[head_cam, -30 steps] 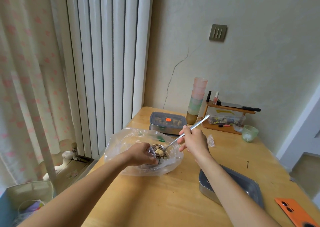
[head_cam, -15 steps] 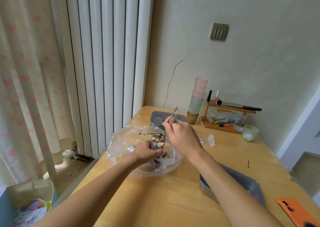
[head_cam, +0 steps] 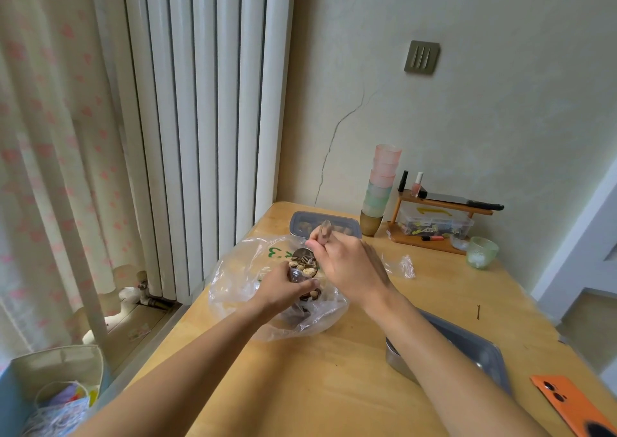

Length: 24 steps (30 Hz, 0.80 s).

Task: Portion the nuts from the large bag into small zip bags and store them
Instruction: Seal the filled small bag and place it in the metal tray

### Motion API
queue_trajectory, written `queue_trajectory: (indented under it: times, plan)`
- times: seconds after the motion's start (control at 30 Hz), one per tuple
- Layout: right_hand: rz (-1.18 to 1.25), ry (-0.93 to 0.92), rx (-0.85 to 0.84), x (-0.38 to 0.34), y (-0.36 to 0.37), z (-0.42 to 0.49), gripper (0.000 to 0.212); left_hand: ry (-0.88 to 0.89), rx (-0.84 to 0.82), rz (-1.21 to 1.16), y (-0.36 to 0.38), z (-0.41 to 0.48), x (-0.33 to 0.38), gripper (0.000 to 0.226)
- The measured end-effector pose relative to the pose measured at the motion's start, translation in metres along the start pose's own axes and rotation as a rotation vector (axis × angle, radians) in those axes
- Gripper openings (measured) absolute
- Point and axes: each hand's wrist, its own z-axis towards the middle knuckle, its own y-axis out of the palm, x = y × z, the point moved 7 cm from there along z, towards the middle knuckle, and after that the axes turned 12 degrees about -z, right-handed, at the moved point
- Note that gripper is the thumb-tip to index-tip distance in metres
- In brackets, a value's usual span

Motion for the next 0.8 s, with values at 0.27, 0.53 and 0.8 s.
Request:
queue_trajectory:
  times: [0.27, 0.53, 0.8]
  plan:
    - [-0.035, 0.060, 0.108, 0.003, -0.008, -0.001, 0.032, 0.015, 0.005, -0.019, 0.001, 0.000, -0.007, 0.039]
    - [-0.055, 0.055, 0.157, 0.000, -0.011, -0.005, 0.032, 0.032, 0.014, -0.046, 0.000, 0.000, -0.004, 0.039]
    - [-0.033, 0.098, 0.191, 0.005, -0.017, -0.008, 0.033, 0.035, 0.003, -0.052, 0.000, 0.000, -0.006, 0.043]
